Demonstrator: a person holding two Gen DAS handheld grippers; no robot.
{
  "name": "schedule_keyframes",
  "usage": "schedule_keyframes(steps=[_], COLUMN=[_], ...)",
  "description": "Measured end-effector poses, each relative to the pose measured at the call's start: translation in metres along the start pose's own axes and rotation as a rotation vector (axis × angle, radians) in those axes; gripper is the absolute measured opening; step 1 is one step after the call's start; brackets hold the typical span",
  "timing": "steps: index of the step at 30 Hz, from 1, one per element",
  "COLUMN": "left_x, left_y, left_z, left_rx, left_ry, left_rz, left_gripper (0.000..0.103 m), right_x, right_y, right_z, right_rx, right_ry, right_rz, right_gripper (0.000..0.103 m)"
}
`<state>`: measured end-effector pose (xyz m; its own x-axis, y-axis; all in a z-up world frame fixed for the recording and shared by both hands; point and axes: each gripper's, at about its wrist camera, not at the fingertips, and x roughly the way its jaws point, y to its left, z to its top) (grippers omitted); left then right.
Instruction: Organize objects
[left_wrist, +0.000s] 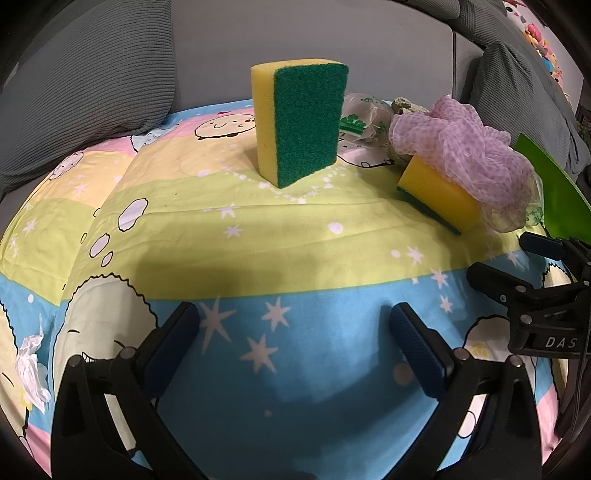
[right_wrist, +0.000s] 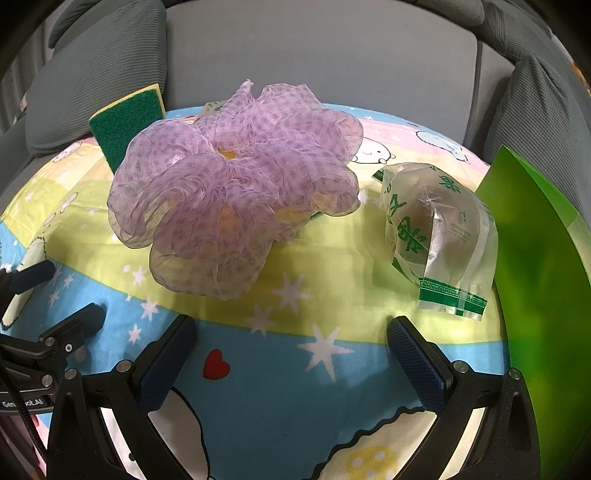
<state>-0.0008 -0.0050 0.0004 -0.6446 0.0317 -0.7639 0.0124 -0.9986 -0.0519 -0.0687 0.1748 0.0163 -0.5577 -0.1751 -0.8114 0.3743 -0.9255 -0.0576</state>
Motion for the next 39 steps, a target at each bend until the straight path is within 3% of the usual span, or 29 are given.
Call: schedule_keyframes(steps=[28,32,34,35,37,39], left_x=[0.002,0.002,-0.004,-0.01,-0.025,-0.043], left_y=[-0.002,0.002,0.007,0.009,0.006,0.0], left_z=[0.002,0.013,0.017,0.021,0.029,0.041], left_rx=[-0.014,-0.062,-0.142,-0.208,-0.265,-0.27], left_ry=[0.034,0.112,0.125,0.131,0.103,0.054], left_rz=[0.039,0.0,-0.066,-0.135,-0.208,-0.218], left_gripper=[0.102,0.101,0.101,0.101,0.101,0.102], right_x=[0.005,-0.001,-0.008,-0.015,-0.031,-0.053], right_y=[-0.004,-0.005,-0.009,-0.014,-0.021,-0.031], right_z=[0.007,0.008,0.008,0.007,0.006,0.006], right_rx=[0.004,0.015,0.038,0.054,0.081,0.096], right_ry=[0.013,0.041,0.049,0.041,0.015,-0.026], right_rz=[-0.001,0.023,0.055,0.083,0.103,0.124], right_gripper=[0.103,0.103,0.103,0.103,0.103,0.103])
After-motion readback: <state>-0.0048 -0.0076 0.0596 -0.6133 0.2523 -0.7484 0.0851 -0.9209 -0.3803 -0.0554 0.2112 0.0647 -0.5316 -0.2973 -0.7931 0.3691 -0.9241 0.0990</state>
